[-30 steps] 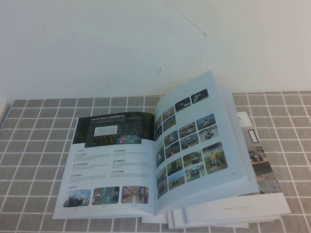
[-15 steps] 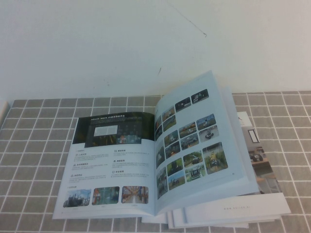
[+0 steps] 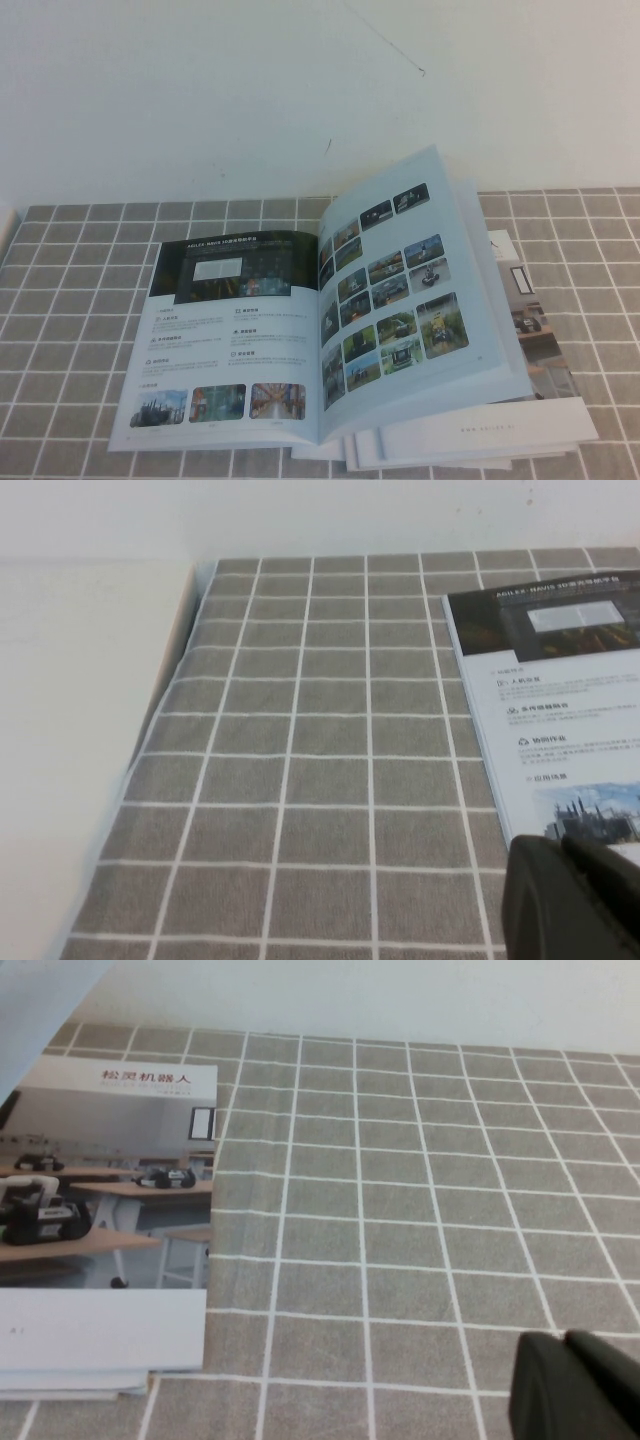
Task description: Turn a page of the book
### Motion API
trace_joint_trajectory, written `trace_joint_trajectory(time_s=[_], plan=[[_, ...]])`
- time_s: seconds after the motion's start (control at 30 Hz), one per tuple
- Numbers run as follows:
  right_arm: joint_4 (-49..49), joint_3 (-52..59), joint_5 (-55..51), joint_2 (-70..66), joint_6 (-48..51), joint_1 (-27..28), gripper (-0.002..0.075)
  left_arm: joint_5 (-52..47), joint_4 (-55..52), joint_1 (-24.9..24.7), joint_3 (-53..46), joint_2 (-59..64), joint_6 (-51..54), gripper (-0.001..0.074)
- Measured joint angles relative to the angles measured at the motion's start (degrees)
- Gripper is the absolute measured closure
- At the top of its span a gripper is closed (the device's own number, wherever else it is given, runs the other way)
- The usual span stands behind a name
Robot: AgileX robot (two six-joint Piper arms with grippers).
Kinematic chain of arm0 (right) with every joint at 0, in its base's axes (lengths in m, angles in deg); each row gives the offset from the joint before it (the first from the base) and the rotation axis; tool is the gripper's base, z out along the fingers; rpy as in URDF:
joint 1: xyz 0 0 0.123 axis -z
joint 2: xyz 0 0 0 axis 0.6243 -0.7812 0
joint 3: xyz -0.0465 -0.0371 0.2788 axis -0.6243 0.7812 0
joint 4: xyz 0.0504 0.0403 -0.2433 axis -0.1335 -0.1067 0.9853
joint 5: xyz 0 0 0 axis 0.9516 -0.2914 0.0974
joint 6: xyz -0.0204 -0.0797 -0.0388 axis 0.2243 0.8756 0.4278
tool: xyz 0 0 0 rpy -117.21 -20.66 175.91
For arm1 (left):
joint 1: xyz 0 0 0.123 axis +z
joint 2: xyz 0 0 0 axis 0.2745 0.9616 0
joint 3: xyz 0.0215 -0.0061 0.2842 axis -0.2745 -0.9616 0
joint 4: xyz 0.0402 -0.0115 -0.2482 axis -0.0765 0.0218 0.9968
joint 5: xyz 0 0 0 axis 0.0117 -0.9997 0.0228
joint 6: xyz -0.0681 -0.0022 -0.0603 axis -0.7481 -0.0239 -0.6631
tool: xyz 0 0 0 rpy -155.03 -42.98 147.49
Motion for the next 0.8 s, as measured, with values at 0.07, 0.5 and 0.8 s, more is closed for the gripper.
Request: trace_joint_trajectory(time_s=[0.07, 0.5, 0.8], plan=[[0.2, 0.1, 1.0, 0.0, 0.0, 0.0, 0.0729, 1.5, -0.2, 0.0, -0.1, 0.0, 0.0, 0.0738], [0.2, 0.5, 35.5, 0.0, 0.7, 0.0, 0.0729, 36.7, -0.6, 0.0, -0.4, 0.0, -0.2, 0.0738], [-3.8, 0.5, 53.1, 0.0, -1.0, 0.0, 0.0729, 47.6, -0.5, 0.0, -0.4, 0.0, -0.9, 0.0738]])
